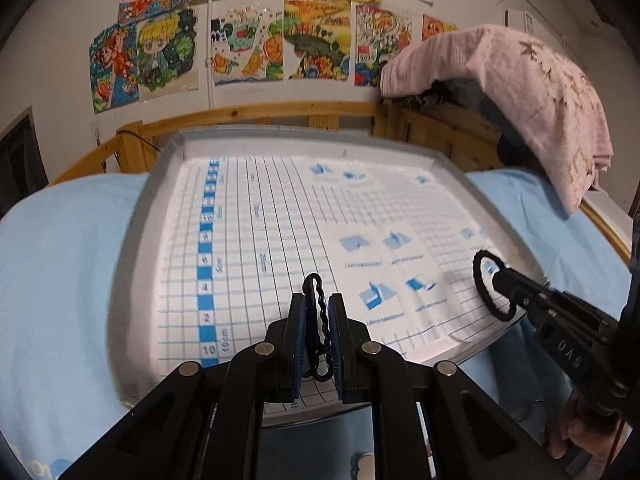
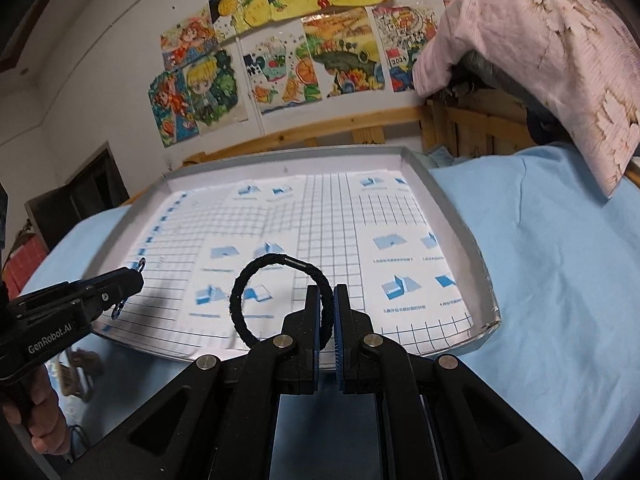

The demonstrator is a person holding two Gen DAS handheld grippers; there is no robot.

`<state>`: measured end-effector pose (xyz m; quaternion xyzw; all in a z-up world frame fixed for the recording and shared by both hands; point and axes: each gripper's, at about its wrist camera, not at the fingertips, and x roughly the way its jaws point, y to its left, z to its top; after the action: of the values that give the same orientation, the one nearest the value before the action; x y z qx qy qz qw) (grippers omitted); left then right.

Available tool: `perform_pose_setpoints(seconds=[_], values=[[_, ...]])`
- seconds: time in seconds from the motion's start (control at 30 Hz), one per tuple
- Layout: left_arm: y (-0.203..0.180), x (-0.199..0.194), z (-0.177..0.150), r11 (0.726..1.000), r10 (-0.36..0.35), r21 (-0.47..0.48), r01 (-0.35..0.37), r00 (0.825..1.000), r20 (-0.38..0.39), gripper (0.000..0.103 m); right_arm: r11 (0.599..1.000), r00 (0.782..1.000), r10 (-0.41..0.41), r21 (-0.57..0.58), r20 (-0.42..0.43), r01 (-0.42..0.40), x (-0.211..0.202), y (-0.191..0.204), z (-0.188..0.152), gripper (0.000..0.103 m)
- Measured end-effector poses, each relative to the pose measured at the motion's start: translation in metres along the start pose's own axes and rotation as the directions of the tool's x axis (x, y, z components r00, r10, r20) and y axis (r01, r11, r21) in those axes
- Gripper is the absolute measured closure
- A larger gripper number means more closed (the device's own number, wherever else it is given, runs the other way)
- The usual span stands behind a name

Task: Organize jewelry
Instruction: 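Carry both items into the gray tray and open both grippers, then lift both tools out of the tray back over the jewelry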

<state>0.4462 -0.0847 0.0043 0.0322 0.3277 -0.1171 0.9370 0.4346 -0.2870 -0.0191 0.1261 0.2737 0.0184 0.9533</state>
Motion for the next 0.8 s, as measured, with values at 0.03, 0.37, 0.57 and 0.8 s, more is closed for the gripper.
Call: perform_pose_setpoints(seconds=[0.03,0.37,0.57,0.8], values=[[0.0,0.002,-0.002,1.0,-0.002,-0.007,0.002,1.0,-0.008,0.092,1.0,1.0,0.0,0.003,-0.004,0.0,0.001,-0.002,-0.002,0.097],[0.0,0.01,-0.004,0.999,-0.007,-0.039,0.006,0.999,-0.033,0.091,1.0,1.0,0.015,0.007,-0.014,-0.015,0.01,-0.007,-0.009,0.096],[0.002,0.004,-0.003,0.998,-0.022,-0.063,0.02,0.999,-0.024,0.076,1.0,1.0,0.012,0.028,-0.002,-0.012,0.002,-0.013,-0.01,0.074],[0.002,-0.032,-0.002,0.995,-0.026,-0.094,0.033,0.997,0.073,0.033,0.999,0.996,-0.019,0.029,0.092,0.017,-0.038,-0.018,0.001,0.057]])
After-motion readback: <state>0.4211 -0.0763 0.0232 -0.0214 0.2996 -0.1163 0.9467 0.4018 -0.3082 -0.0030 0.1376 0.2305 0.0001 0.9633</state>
